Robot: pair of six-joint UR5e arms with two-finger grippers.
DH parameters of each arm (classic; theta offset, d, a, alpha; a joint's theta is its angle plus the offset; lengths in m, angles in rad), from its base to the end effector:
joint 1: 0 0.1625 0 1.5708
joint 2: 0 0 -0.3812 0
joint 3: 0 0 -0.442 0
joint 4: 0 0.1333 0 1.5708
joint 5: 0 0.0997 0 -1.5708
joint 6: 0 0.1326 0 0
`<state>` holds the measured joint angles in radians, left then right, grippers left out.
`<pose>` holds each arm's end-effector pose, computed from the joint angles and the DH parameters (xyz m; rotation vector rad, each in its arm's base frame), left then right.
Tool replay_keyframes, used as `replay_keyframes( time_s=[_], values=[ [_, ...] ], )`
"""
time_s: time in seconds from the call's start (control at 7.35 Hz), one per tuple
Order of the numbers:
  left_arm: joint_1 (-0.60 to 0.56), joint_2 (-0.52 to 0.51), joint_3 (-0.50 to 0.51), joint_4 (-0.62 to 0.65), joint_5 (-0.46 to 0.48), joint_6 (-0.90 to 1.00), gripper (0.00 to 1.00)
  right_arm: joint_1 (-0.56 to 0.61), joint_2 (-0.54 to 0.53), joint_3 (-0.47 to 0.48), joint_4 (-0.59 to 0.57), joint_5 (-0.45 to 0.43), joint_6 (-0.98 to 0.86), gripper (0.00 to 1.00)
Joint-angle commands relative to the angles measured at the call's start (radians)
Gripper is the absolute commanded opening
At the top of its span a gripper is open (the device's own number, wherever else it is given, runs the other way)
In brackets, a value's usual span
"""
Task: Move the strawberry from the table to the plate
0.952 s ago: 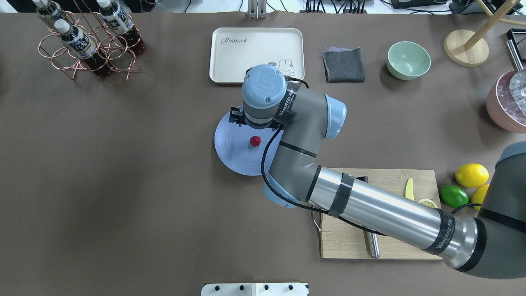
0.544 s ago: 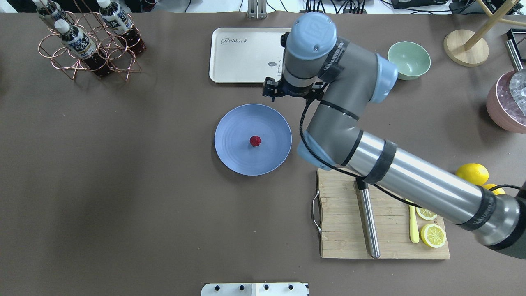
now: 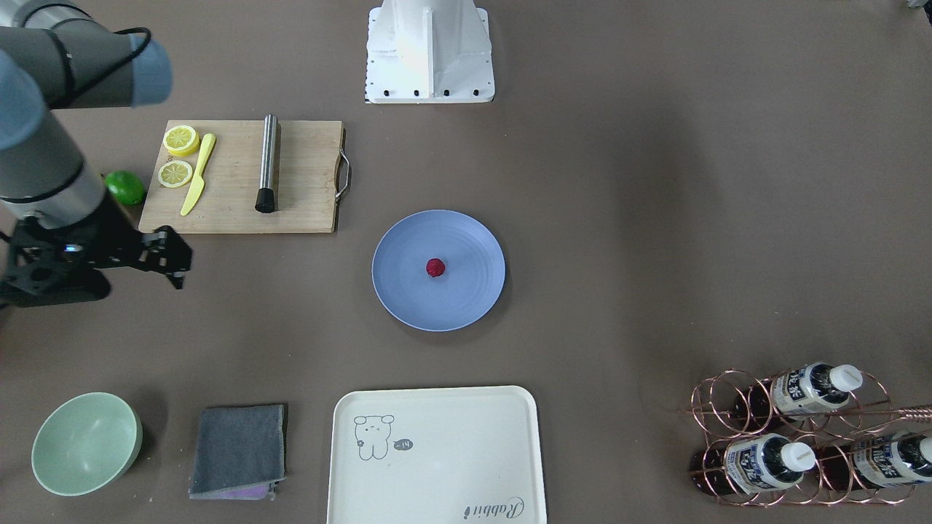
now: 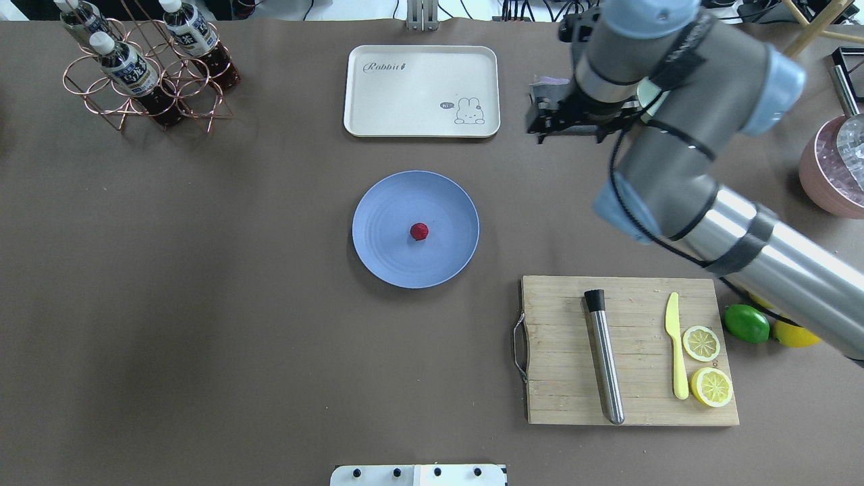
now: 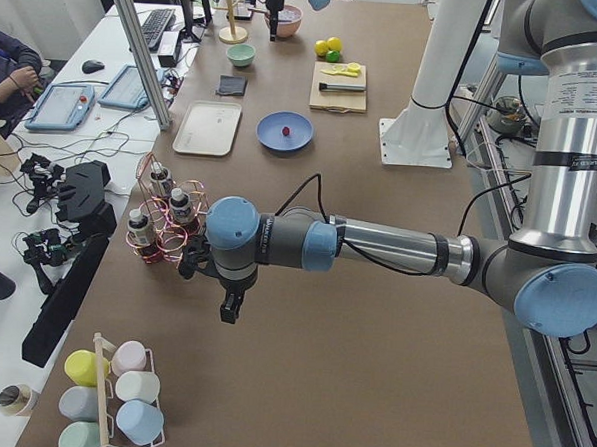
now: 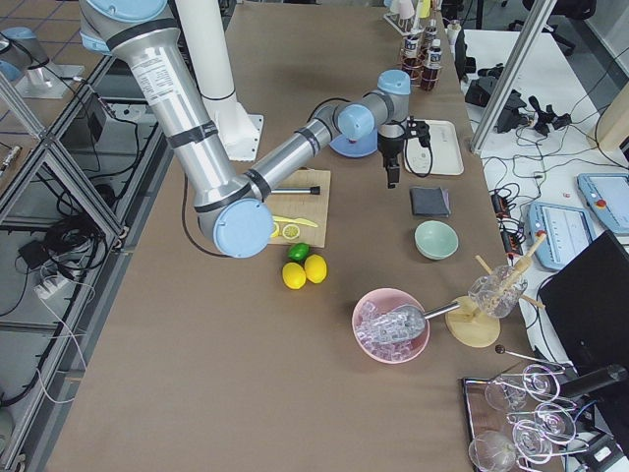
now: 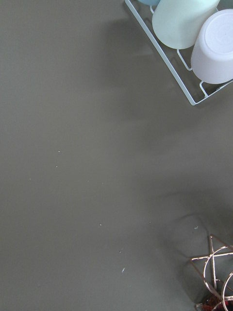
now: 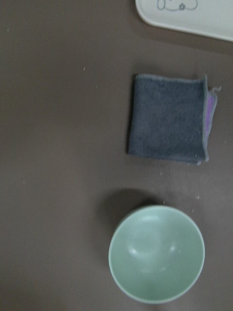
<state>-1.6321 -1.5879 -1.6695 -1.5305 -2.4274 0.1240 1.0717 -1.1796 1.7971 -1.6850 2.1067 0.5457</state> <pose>-0.0668 -0.5485 0.5717 0.1498 0.8462 0.0911 -0.2526 -0.6004 0.3108 0.1638 -0.6992 -0.0903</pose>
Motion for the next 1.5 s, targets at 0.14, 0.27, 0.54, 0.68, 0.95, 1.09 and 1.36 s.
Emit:
replay_keyframes(
  time_s=[0.14, 0.27, 0.54, 0.68, 0.95, 1.09, 1.36],
  values=[
    [-0.002, 0.017, 0.002, 0.003, -0.001, -0.001, 0.98, 0.282, -0.249, 0.021, -0.015, 0.091, -0.503, 1.00],
    [-0.002, 0.026, 0.002, 0.003, -0.002, -0.001, 0.98, 0.348, -0.308, 0.019, -0.013, 0.092, -0.621, 1.00],
    [-0.002, 0.029, 0.002, 0.003, 0.002, -0.001, 0.98, 0.456, -0.411, 0.007, -0.013, 0.090, -0.783, 1.00],
    [-0.002, 0.031, 0.004, 0.004, 0.004, -0.001, 0.98, 0.500, -0.452, 0.005, -0.009, 0.088, -0.802, 1.00],
    [0.000, 0.029, 0.040, 0.010, 0.002, -0.010, 0.98, 0.525, -0.486, 0.005, 0.001, 0.075, -0.791, 1.00],
    [0.000, 0.029, 0.046, 0.009, 0.004, -0.011, 0.98, 0.525, -0.491, -0.007, 0.001, 0.081, -0.787, 1.00],
    [-0.002, 0.031, 0.056, 0.010, 0.004, -0.014, 0.98, 0.527, -0.486, -0.012, 0.001, 0.087, -0.787, 1.00]
  ],
)
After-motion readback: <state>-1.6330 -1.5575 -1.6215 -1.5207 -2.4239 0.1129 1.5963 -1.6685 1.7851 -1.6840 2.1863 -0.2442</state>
